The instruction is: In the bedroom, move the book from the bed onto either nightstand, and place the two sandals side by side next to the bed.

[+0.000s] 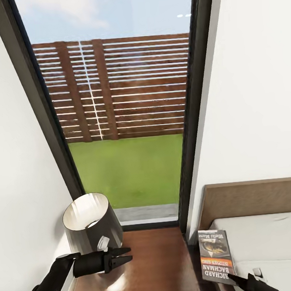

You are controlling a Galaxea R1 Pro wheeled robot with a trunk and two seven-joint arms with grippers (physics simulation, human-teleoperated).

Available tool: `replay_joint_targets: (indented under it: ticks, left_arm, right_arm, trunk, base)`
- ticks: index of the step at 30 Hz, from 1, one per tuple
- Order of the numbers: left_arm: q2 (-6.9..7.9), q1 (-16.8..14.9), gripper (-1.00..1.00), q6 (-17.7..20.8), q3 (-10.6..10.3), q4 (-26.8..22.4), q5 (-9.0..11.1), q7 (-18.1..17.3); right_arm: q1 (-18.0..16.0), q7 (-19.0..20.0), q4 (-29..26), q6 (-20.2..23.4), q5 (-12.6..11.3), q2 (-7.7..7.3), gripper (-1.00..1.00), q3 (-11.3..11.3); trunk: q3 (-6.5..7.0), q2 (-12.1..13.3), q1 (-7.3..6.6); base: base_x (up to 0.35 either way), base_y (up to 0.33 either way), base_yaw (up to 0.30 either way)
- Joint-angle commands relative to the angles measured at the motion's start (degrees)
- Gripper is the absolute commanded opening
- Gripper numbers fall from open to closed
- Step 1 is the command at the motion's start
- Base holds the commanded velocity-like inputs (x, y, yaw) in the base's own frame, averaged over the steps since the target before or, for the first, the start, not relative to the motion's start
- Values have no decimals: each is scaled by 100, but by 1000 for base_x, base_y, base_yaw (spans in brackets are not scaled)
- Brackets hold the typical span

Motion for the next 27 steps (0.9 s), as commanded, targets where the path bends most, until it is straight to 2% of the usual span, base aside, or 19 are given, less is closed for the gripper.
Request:
replay_joint_targets:
  ticks: [1,2,3,5,7,8,9,11,15,18,22,27]
  left_arm:
    - [1,-3,100,61,0,0,6,-19]
    - [1,-3,100,61,0,0,6,-19]
    - [-2,-3,100,59,0,1,6,-15]
    - [-20,-3,100,58,-5,6,6,96]
    - [-34,-3,100,57,-7,7,6,173]
    - [-38,-3,100,57,-8,8,6,201]
    - [-40,-3,100,57,-8,9,6,217]
    - [-42,-3,100,57,-10,9,6,234]
    - [-43,-3,100,52,-9,9,13,250]
    - [-46,-2,100,50,-12,10,14,253]
    - [-51,4,100,38,-16,10,14,261]
    - [-52,5,100,15,-17,16,25,275]
  right_arm:
    - [-6,13,-16,243,-28,12,-100,7]
    - [-11,-15,-349,733,-23,261,-100,6]
    - [-12,-20,-553,847,-22,423,-100,7]
    - [-12,-170,-1141,1057,-23,1021,-100,5]
    - [-19,-590,-1305,1103,-42,1368,-100,5]
    - [-24,-1043,-1363,1119,-57,1585,-100,4]
    - [-26,-1367,-1381,1125,-66,1686,-100,4]
    - [-34,-2010,-1406,1131,-82,1799,-100,4]
    - [-51,-2569,-1426,1135,-98,1876,-100,4]
    - [-56,-2652,-1429,1135,-104,1900,-100,-1]
    - [-64,-2685,-1484,1135,-107,2097,-100,-4]
    - [-65,-2687,-1721,1140,-108,2199,-100,-13]
  trunk:
    - [-9,-7,1]
    - [-9,-7,1]
    - [-9,-7,1]
    - [-9,-7,1]
    - [-9,-7,1]
    - [-9,-7,1]
    - [-9,-7,1]
    - [-9,-7,1]
    - [-9,-7,1]
    - [-9,-7,1]
    - [-9,-7,1]
    - [-27,-47,23]
  base:
    - [0,0,0]
    - [0,0,0]
    - [0,0,0]
    - [0,0,0]
    - [0,0,0]
    - [0,0,0]
    - [0,0,0]
    - [0,0,0]
    - [0,0,0]
    - [0,0,0]
    - [0,0,0]
    - [0,0,0]
